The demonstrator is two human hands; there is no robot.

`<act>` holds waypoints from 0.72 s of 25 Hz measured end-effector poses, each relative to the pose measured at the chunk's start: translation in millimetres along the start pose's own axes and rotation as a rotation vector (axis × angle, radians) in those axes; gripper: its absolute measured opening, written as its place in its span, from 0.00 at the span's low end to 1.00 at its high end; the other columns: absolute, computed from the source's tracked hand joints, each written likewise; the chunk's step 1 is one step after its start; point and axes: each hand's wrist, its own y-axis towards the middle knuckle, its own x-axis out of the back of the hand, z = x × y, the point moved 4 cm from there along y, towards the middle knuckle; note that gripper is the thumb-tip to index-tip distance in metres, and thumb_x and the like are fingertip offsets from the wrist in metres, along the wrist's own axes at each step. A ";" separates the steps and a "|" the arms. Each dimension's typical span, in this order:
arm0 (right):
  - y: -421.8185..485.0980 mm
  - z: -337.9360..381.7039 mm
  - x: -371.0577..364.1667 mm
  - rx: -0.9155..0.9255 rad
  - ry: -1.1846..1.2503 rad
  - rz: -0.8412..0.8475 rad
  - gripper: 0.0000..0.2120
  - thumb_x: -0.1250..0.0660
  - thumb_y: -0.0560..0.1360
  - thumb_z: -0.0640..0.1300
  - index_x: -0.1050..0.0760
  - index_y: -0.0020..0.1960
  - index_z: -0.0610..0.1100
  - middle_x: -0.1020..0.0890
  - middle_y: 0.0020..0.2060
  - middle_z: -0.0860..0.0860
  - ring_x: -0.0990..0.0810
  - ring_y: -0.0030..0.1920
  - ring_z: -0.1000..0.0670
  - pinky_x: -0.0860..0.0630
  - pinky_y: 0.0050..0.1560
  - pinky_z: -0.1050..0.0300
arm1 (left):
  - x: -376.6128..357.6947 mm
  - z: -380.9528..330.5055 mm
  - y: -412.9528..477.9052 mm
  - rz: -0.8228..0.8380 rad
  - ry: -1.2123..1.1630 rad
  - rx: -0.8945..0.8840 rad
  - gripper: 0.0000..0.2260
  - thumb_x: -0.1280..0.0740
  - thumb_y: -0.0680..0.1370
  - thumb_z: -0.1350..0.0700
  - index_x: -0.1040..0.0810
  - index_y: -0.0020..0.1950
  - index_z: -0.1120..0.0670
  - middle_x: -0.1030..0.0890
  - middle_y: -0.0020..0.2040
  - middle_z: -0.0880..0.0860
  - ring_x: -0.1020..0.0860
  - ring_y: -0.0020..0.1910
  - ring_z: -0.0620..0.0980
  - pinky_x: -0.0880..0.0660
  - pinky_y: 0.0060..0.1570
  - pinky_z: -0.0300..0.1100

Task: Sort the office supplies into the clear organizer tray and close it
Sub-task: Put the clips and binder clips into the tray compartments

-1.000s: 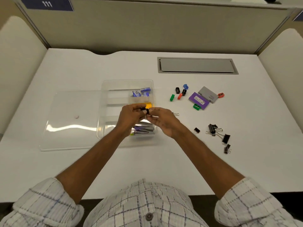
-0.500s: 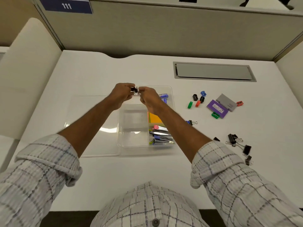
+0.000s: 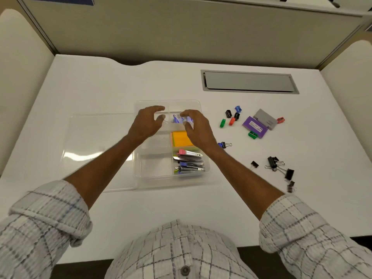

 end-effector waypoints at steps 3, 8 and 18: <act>-35.4 -32.3 25.7 -0.034 -0.097 -0.018 0.13 0.36 0.79 0.37 0.24 0.62 0.42 0.21 0.62 0.47 0.25 0.65 0.48 0.31 0.68 0.57 | -33.1 -29.5 -19.1 0.040 0.010 -0.100 0.16 0.34 0.80 0.56 0.22 0.67 0.57 0.20 0.66 0.55 0.24 0.66 0.53 0.31 0.68 0.45; -94.2 -94.8 80.2 -0.172 -0.230 -0.108 0.13 0.35 0.79 0.41 0.25 0.63 0.46 0.23 0.65 0.50 0.27 0.66 0.50 0.37 0.65 0.65 | -98.3 -88.0 -36.4 0.186 0.053 -0.248 0.16 0.35 0.81 0.54 0.23 0.68 0.53 0.22 0.67 0.51 0.27 0.68 0.51 0.33 0.69 0.45; -216.1 -212.8 204.9 -0.590 -0.390 -0.329 0.21 0.32 0.78 0.45 0.29 0.70 0.44 0.25 0.65 0.45 0.25 0.63 0.40 0.25 0.59 0.47 | -235.2 -173.3 -79.6 0.449 0.120 -0.375 0.16 0.36 0.81 0.53 0.25 0.69 0.50 0.24 0.68 0.49 0.29 0.69 0.48 0.33 0.69 0.44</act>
